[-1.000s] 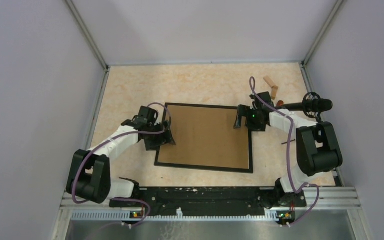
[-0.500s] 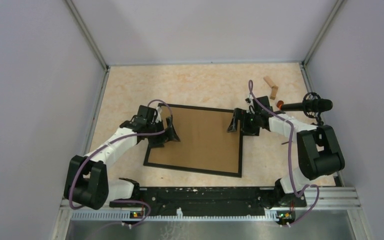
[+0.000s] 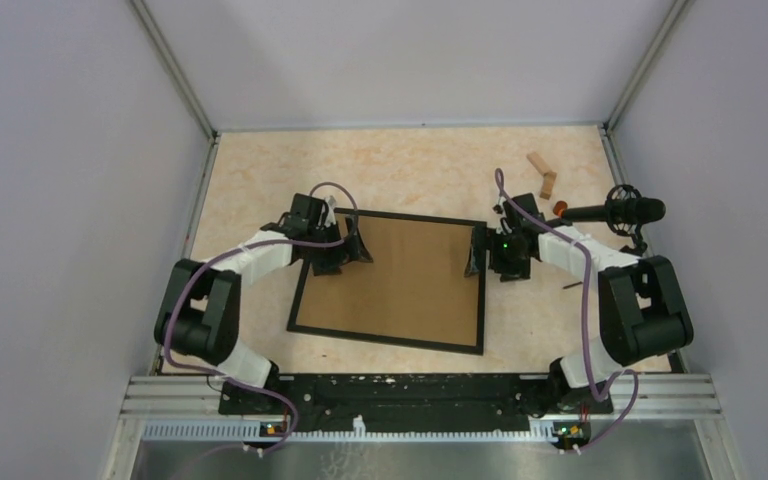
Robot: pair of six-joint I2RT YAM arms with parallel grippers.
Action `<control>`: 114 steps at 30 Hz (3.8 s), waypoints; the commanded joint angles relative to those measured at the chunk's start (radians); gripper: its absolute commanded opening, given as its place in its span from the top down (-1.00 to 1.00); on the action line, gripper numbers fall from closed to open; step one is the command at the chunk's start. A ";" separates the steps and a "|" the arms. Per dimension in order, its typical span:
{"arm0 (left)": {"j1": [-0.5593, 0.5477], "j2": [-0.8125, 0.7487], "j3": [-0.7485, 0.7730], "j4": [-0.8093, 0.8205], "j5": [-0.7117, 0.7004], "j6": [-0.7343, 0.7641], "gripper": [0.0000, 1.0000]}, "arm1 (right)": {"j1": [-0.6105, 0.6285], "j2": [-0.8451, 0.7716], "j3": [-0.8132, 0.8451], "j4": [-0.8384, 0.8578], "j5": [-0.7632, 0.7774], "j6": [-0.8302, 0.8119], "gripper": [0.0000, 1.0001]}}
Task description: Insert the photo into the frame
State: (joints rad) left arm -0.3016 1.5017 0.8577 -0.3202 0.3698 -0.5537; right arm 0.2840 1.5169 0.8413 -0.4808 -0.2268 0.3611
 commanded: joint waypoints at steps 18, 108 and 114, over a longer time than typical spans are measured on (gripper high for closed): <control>-0.288 0.176 0.111 0.283 0.261 -0.108 -0.91 | 0.017 -0.187 -0.034 -0.165 -0.053 0.024 -0.40; -0.036 0.057 0.105 -0.066 0.135 0.184 -0.85 | 0.083 -0.020 0.229 -0.322 0.136 0.074 -0.20; 0.085 0.037 0.169 -0.265 -0.304 0.335 -0.75 | 0.006 0.055 0.258 -0.228 0.097 0.002 -0.07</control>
State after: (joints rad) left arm -0.2344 1.5780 0.9817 -0.4061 0.3710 -0.3607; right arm 0.3233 1.5242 1.0798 -0.7918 -0.0963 0.4438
